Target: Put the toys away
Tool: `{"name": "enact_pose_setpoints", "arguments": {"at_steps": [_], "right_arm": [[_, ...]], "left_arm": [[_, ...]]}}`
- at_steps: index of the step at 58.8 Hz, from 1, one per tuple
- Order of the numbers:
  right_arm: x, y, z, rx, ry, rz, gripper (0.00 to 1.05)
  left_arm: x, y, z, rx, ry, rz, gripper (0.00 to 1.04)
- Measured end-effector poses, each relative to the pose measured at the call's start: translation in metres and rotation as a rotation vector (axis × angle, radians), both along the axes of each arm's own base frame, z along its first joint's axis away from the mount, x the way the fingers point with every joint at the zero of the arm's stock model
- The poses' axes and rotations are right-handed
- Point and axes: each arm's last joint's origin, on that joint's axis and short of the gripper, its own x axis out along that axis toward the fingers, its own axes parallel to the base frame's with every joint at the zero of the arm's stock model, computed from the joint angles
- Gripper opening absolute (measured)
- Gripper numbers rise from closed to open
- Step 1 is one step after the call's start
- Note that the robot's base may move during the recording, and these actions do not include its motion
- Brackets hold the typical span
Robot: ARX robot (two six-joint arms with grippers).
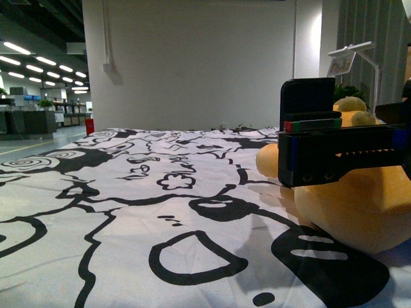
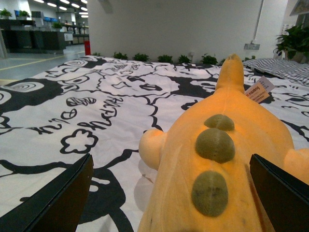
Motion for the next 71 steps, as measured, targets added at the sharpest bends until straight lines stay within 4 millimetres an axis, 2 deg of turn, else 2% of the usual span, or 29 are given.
{"name": "enact_pose_setpoints", "arguments": {"at_steps": [28,50,71], "right_arm": [[0.016,0.009,-0.011,-0.001,-0.001,0.002,0.98],[0.028,0.015,-0.023,-0.012,-0.074,-0.029,0.98],[0.032,0.017,-0.031,-0.054,-0.094,-0.049,0.98]], "left_arm": [[0.000,0.000,0.000,0.000,0.000,0.000,0.99],[0.000,0.000,0.000,0.000,0.000,0.000,0.99],[0.000,0.000,0.000,0.000,0.000,0.000,0.99]]}}
